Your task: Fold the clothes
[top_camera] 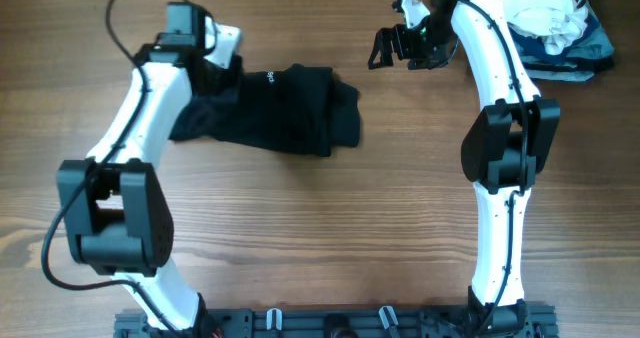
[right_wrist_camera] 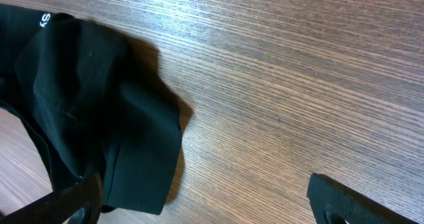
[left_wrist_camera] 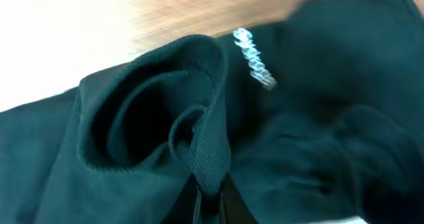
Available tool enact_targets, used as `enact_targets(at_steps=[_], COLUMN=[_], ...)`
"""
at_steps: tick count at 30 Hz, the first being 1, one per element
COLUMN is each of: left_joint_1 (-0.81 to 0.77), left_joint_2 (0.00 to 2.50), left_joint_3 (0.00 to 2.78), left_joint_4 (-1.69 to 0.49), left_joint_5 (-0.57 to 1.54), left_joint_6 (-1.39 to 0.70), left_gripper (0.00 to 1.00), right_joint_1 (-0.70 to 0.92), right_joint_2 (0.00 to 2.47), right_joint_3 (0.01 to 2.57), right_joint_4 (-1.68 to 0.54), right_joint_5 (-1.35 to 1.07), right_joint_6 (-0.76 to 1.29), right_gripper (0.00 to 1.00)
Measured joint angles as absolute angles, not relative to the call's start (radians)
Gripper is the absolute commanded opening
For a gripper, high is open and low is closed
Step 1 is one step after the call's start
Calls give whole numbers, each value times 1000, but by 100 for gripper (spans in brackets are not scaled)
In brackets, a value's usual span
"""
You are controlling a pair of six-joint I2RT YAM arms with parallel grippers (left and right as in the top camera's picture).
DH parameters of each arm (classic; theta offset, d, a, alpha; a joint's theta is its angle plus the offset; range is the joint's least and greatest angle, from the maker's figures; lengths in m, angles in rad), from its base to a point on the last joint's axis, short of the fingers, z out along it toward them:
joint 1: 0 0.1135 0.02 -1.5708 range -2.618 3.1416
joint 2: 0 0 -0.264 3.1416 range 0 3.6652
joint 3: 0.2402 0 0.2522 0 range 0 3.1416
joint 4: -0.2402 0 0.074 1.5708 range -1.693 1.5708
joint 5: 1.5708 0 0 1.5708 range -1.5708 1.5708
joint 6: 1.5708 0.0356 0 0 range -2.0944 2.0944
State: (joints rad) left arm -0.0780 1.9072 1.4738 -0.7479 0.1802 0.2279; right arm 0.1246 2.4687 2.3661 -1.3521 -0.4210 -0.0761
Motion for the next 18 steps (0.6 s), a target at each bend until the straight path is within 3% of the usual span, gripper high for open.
enact_targets(at_steps=[7, 11, 18], left_joint_1=[-109, -102, 63], left_joint_2=[1907, 1923, 1949], left_joint_3=[1474, 1474, 1511], left_joint_4=[-853, -876, -838], left_joint_5=[174, 33, -194], left_joint_6=[228, 225, 155], left_gripper=[4, 4, 4], right_joint_1=[125, 125, 125], right_joint_2=[2469, 2469, 2469], right_joint_3=[2366, 2366, 2366], right_joint_4=[-1345, -1345, -1344], right_joint_5=[-421, -421, -421], right_joint_6=[-76, -76, -76], right_gripper=[99, 99, 100])
